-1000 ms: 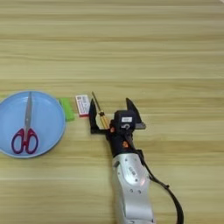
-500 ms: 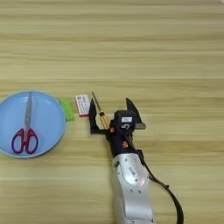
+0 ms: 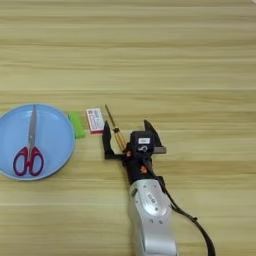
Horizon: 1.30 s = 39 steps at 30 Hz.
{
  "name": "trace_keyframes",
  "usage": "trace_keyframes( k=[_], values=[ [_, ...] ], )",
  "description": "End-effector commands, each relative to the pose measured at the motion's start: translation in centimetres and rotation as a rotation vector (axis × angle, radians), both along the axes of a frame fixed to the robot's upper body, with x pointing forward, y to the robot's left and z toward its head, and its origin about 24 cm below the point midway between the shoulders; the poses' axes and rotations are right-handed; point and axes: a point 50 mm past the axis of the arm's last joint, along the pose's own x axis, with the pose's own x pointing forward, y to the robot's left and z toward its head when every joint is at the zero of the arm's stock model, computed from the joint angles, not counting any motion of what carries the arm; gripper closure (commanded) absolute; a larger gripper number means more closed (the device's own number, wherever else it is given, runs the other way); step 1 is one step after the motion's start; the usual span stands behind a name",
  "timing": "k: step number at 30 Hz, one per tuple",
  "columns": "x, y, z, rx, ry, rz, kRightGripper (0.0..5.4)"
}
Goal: Move the objects on the table
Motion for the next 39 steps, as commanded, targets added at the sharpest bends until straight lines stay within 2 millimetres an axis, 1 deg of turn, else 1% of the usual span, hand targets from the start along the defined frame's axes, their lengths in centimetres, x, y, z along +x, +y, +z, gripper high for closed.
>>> trace_keyframes(
  k=[1, 28, 39],
  values=[
    [0.8, -0.2, 1.6, -0.012, -0.064, 0.005, 0.01],
    [0.6, -0.2, -0.3, -0.035, 0.052, 0.017, 0.01],
    [0.5, 0.0, -0.4, -0.034, 0.058, 0.031, 1.53]
  ],
)
